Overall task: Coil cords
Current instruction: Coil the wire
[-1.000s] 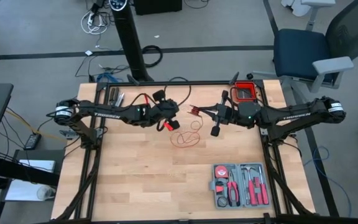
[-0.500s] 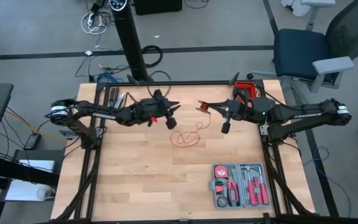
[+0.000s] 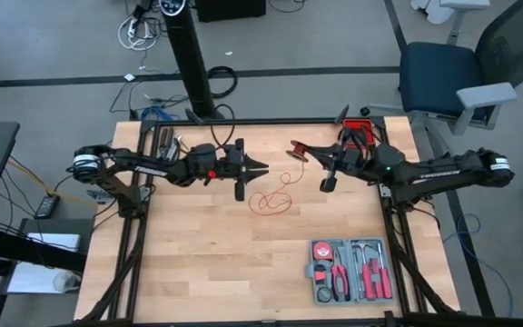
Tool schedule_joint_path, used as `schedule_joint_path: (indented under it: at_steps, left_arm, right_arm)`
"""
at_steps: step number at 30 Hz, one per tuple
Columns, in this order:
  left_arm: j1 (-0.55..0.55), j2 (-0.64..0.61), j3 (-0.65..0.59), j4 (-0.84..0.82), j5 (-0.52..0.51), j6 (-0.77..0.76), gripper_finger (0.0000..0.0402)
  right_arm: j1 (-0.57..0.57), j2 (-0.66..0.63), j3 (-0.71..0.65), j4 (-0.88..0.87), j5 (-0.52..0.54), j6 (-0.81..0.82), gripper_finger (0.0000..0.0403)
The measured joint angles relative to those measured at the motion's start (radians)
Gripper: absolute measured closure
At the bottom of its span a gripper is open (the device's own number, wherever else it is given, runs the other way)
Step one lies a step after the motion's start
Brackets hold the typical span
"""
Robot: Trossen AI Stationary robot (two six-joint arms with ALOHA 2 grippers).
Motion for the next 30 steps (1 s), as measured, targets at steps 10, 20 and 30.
schedule_joint_path:
  at_steps: [10, 20, 30]
  left_arm:
    - [-0.028, 0.096, 0.058, -0.024, -0.019, 0.037, 0.0272]
    - [-0.024, 0.145, 0.089, -0.03, -0.055, 0.049, 0.0263]
    - [-0.012, 0.063, 0.089, -0.116, -0.05, 0.049, 0.0264]
  right_arm:
    - [-0.043, 0.146, -0.023, 0.26, -0.016, 0.001, 0.0402]
    - [-0.043, 0.208, -0.023, 0.329, -0.075, 0.011, 0.0402]
    - [-0.114, 0.183, -0.023, 0.146, -0.397, 0.194, 0.0402]
